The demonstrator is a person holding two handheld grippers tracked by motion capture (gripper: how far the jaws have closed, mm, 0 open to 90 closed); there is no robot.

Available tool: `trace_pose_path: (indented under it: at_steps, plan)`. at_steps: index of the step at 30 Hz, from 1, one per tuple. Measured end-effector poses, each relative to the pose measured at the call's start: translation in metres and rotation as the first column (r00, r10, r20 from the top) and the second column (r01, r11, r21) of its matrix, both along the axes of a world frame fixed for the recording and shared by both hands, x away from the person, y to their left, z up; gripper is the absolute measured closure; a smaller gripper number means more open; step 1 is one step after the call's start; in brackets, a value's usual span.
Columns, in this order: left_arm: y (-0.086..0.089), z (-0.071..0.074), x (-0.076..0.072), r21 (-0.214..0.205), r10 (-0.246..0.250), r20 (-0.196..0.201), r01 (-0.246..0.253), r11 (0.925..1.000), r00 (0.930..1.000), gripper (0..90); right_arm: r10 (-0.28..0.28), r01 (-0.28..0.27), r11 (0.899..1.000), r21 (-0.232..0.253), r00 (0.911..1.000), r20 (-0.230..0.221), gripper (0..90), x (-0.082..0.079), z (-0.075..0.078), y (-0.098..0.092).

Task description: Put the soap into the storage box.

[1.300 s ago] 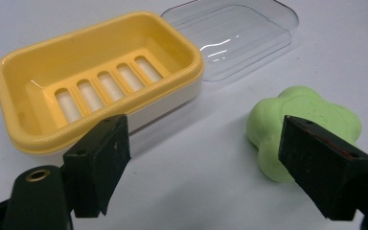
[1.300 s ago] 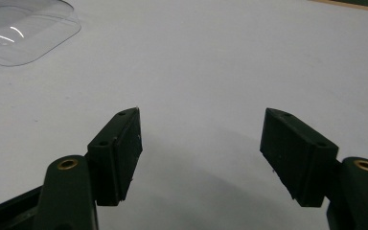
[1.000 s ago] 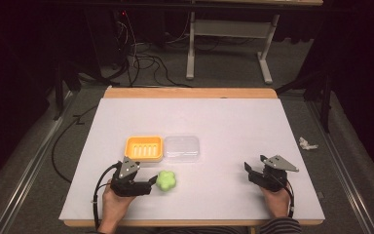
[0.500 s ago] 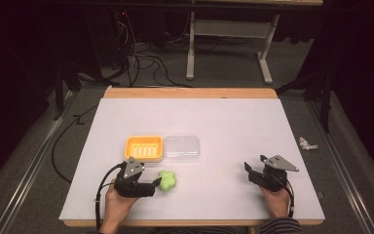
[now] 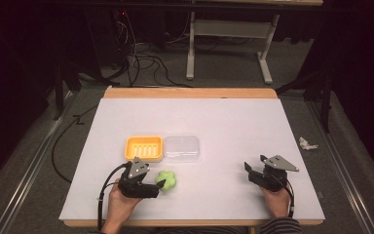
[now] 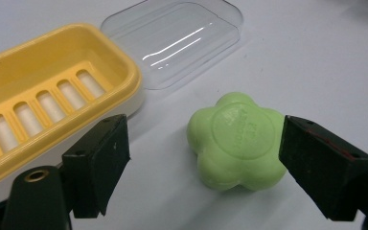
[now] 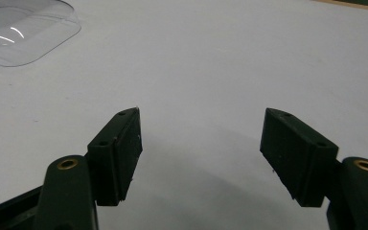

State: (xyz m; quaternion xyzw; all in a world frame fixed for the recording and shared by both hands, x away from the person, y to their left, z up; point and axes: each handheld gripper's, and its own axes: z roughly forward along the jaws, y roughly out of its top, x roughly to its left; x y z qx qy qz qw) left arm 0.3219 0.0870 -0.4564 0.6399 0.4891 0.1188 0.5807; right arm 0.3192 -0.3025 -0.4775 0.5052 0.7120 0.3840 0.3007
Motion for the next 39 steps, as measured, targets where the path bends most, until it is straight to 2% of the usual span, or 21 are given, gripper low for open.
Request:
trace_pose_path:
  at_steps: [5,19,23,31,39]
  plan:
    - [-0.006,-0.001,0.0,0.005,-0.015,-0.018,0.015,0.9999,0.9997,18.0,0.0,0.0,1.0,-0.002,1.0,-0.002,31.3,0.0,0.0,0.0]
    - [-0.024,-0.01,0.001,0.07,-0.058,-0.059,0.062,0.9956,0.9966,15.9,0.0,0.0,1.0,0.0,1.0,0.001,31.3,0.0,0.0,0.0]
    - [-0.028,-0.013,0.002,0.093,-0.062,-0.064,0.068,0.9933,0.996,15.6,0.001,-0.001,1.0,-0.001,1.0,0.003,31.3,-0.001,0.0,0.0]
    - [-0.034,-0.018,0.005,0.105,-0.066,-0.076,0.073,0.9917,0.9949,15.5,-0.001,0.001,1.0,0.003,1.0,0.002,31.3,-0.001,0.0,0.0]
    - [-0.039,-0.025,0.008,0.136,-0.073,-0.096,0.086,0.9869,0.9927,15.5,0.0,0.0,1.0,0.002,1.0,0.004,31.3,-0.001,0.0,0.0]
